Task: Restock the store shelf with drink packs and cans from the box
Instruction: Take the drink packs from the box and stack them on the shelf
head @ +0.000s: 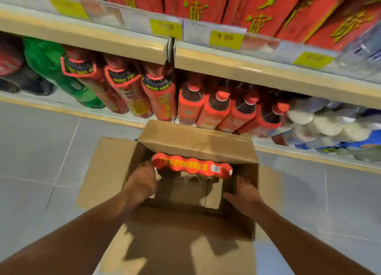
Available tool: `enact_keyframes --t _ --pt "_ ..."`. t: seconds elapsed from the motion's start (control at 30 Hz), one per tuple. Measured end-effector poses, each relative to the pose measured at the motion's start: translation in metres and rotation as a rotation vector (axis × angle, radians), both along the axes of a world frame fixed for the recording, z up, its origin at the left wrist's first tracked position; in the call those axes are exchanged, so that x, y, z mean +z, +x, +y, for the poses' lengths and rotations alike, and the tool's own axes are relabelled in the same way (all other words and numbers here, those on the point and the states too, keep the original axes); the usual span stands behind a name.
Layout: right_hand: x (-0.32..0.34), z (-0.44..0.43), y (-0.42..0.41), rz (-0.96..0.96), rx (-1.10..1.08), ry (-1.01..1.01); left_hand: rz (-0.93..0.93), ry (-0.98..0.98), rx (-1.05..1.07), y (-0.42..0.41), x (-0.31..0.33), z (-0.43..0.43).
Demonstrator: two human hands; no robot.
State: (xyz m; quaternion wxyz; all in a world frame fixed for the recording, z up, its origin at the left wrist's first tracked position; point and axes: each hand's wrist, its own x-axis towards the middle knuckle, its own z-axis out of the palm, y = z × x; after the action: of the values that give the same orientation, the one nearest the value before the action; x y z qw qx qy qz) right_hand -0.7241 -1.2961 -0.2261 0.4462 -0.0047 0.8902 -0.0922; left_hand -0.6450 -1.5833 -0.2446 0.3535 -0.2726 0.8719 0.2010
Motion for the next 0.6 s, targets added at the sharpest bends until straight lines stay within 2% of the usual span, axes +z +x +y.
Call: enact_keyframes --t 0.2,0.33,0.47,0.6 --pt "-0.088 0.000 -0.027 0.050 -0.185 0.024 0.039 -0.024 0.084 -0.015 -0.078 -0.015" --pt "-0.131 -0.004 -0.036 0.078 -0.201 -0.022 0.072 0.032 0.148 -0.023 -0.114 -0.013" --pt "-0.145 -0.005 -0.038 0.123 -0.257 -0.075 0.089 0.138 0.316 -0.033 -0.133 -0.012" --pt "-0.147 -0.005 -0.036 0.179 -0.284 -0.095 0.153 0.164 0.338 -0.031 -0.139 -0.016"
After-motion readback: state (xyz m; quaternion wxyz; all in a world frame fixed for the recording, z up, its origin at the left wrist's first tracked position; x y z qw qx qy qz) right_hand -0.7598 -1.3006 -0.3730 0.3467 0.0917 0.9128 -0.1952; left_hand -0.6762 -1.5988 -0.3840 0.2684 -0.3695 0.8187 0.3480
